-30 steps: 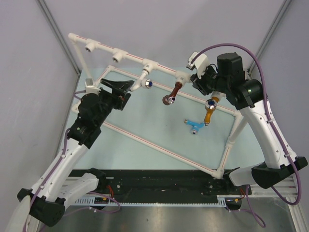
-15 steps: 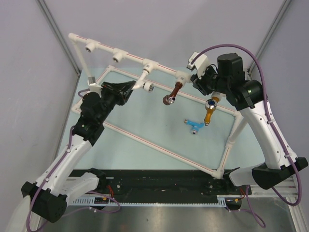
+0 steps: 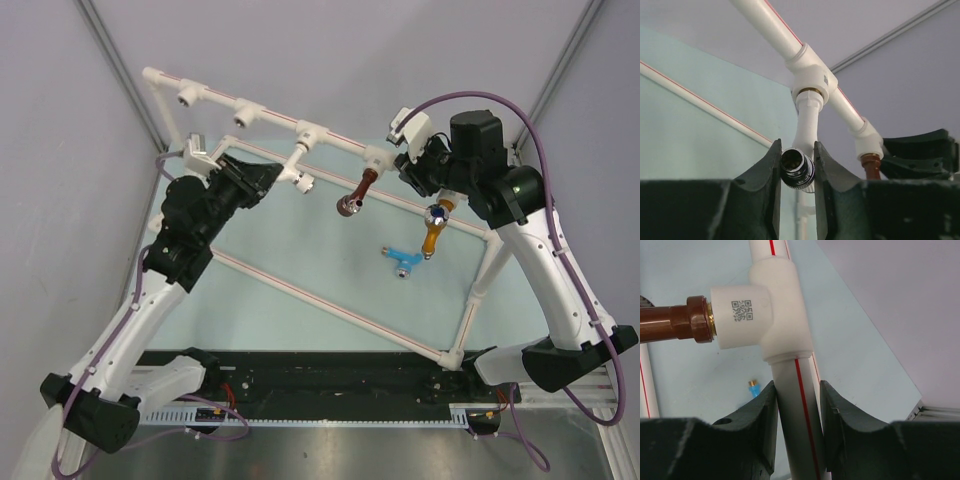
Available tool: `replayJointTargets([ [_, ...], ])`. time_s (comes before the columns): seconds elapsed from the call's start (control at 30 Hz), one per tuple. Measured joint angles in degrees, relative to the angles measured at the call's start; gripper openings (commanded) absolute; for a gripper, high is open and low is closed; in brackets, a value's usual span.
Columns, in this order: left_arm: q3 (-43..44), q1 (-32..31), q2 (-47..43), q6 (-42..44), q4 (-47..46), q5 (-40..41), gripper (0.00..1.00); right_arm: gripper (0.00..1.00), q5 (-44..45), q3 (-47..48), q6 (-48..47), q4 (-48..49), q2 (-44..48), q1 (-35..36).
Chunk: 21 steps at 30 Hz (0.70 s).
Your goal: Install the water faucets
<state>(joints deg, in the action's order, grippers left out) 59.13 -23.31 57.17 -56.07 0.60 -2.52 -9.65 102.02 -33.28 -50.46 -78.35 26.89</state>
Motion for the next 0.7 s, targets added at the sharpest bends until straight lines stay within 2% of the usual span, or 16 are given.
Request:
replayJointTargets([
  [0.17,5.51,-1.75,2.23,17.29,4.55,-1.25,0.0,0.0,0.37,-0.15,-0.02,0.44,-0.02,-0.02],
  [0.27,9.64,-5.49,3.82,31.74,8.28,1.18,0.0,0.0,0.61,-0.17,-0.04,0.5,-0.02,-0.07],
  [0.47,14.36,-16.63,6.67,61.07,13.66,14.88,0.0,0.0,0.79,-0.17,-0.35,0.33,-0.02,-0.09],
  [0.57,14.45,-22.27,8.07,74.64,13.68,23.3,0.0,0.0,0.81,-0.17,-0.42,0.2,-0.02,0.02],
  [0.7,13.46,-27.63,9.33,93.04,12.7,30.53,0.01,0.0,0.9,-0.17,-0.42,0.11,-0.02,0.11],
])
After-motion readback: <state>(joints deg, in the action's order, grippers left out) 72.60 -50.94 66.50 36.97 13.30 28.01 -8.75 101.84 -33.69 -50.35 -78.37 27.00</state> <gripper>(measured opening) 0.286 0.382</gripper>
